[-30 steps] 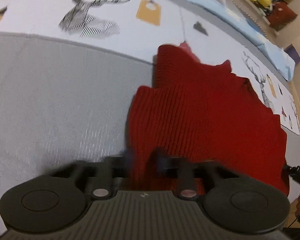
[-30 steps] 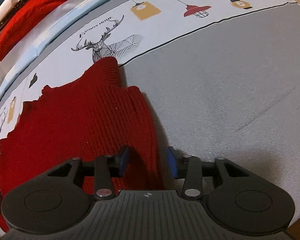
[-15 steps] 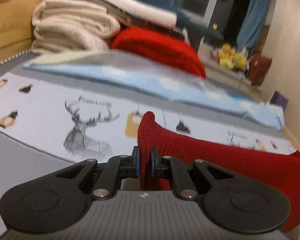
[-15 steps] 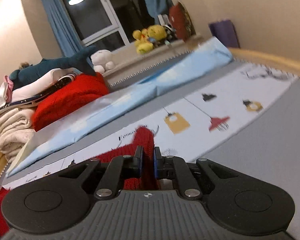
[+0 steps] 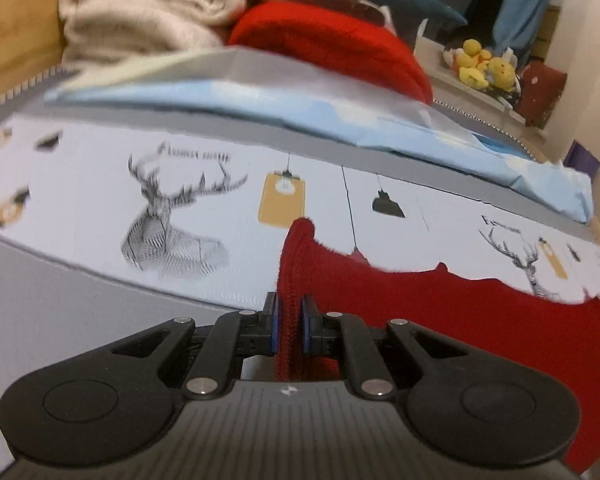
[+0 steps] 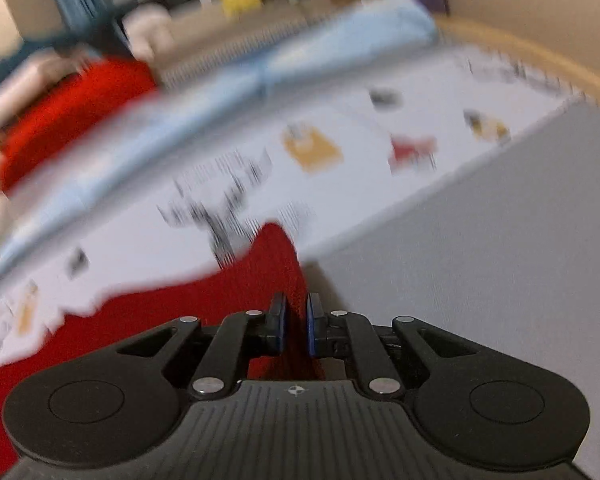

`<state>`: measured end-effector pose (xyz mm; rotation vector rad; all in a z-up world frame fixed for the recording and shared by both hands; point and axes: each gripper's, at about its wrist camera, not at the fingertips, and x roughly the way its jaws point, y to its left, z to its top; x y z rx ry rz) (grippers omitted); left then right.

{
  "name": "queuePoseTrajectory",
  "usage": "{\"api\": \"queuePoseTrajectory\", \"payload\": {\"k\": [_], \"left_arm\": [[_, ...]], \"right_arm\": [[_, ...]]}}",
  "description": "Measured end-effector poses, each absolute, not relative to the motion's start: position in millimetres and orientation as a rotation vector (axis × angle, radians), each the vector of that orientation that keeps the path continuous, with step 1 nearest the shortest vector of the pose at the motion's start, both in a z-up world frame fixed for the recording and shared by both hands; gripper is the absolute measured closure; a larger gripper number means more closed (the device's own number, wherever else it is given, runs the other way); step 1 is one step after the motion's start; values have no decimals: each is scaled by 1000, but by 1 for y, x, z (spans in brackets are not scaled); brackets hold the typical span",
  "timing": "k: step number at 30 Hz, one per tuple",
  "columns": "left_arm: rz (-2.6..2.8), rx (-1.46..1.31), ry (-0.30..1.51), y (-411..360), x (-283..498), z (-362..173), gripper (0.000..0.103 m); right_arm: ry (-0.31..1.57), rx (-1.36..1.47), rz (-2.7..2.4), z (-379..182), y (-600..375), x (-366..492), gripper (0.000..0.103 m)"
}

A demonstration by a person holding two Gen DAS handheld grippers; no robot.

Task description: Fold small clothes

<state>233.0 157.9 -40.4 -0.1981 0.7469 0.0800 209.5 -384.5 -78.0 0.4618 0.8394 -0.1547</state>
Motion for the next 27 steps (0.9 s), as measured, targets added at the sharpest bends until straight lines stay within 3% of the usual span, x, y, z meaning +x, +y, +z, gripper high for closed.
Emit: {"api": "queuePoseTrajectory", "payload": {"k": [3,5,7,8,9,12,13,14,15,16,17,18,21,23,27], "left_arm": [[74,-229,864,162,241,-50,87],[31,-290,968,173,238,-60,83],[-17,-313,1040,181,231,-65,66],[-48,-327,1084,184,227,-69,63],[-78,-342,1131,187,223,-74,62],[-147,-328,1234,190,205,-87,62],[-159,-309,1245,189,200,-87,63],[-174,-295,1242,188,194,-87,66],[-190,-286,1227,187,189,-84,87],[-194,-275,1202,186,185,-80,89],[-189,-268,1156,187,179,-72,89],[-187,-278,1117,190,174,-65,90],[-171,-293,1051,192,163,-55,90],[-146,-243,1119,187,163,-66,89],[-112,-115,1188,173,165,-74,76]], "right_arm": [[784,418,-152,-72,-380,208,92],[898,408,-155,-90,-381,212,90],[1061,425,-173,-111,-385,210,89],[1098,441,-180,-113,-388,207,89],[1121,456,-174,-115,-391,203,85],[1202,467,-117,-120,-397,188,62],[1227,467,-108,-121,-399,182,60],[1249,479,-91,-123,-402,177,60],[1268,498,-73,-125,-403,173,60],[1280,518,-59,-125,-405,166,63],[1286,532,-42,-122,-404,160,72],[1274,541,-21,-118,-402,154,90],[1153,559,-29,-95,-409,138,91],[1105,612,-54,-88,-415,128,92],[1236,534,-84,-109,-404,130,89]]}}
